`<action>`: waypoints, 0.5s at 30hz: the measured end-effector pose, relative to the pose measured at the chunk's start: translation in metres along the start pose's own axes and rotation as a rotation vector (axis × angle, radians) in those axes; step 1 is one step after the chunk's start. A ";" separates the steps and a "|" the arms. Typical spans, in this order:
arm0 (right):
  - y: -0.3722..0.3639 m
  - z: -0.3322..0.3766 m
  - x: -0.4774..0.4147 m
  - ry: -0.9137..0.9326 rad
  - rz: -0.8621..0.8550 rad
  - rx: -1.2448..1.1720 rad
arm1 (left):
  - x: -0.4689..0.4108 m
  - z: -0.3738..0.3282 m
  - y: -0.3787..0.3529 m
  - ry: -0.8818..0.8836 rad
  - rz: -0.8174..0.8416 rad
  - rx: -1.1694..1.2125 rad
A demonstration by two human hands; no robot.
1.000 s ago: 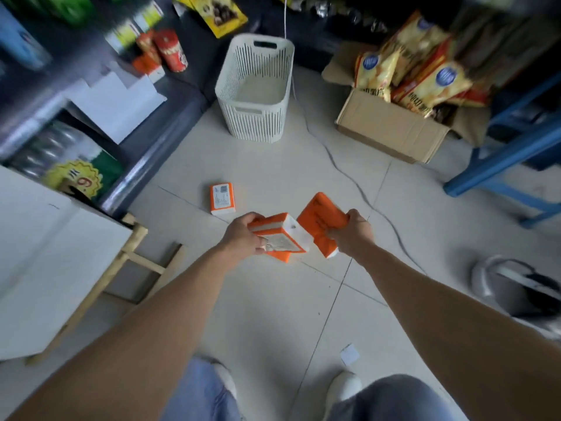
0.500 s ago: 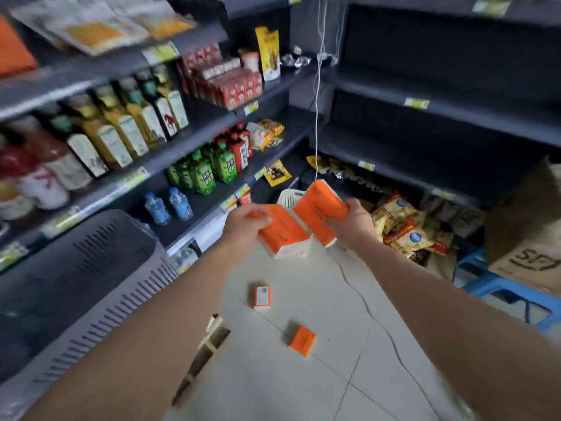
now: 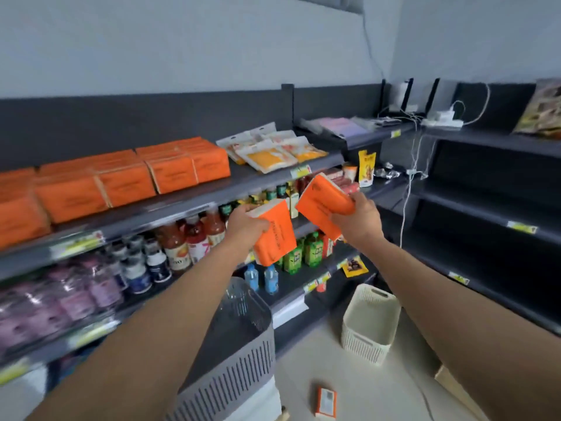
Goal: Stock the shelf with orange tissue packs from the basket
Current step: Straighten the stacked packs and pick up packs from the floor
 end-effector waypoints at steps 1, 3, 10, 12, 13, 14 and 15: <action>-0.009 0.015 -0.003 0.037 0.004 -0.019 | -0.002 -0.005 0.017 -0.021 -0.042 -0.019; -0.029 0.046 -0.009 0.103 0.027 -0.049 | -0.007 -0.012 0.052 -0.063 -0.113 -0.042; -0.099 0.148 -0.032 0.360 0.158 -0.126 | -0.018 -0.020 0.163 -0.145 -0.408 -0.055; -0.115 0.173 -0.041 0.414 0.184 -0.174 | -0.018 -0.023 0.188 -0.153 -0.515 -0.053; -0.122 0.185 -0.045 0.443 0.191 -0.189 | -0.018 -0.025 0.200 -0.163 -0.573 -0.048; -0.129 0.196 -0.048 0.474 0.194 -0.192 | -0.018 -0.027 0.211 -0.177 -0.625 -0.029; -0.135 0.207 -0.052 0.504 0.196 -0.190 | -0.018 -0.029 0.221 -0.191 -0.664 -0.005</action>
Point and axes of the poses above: each hand's wrist, its own x-axis away from the middle knuckle, its own y-axis out of the back of the hand, z = x × y, the point moved 1 cm from there along -x, towards the middle knuckle, and after that the axes turned 11 degrees about x, right-handed, at the moved point
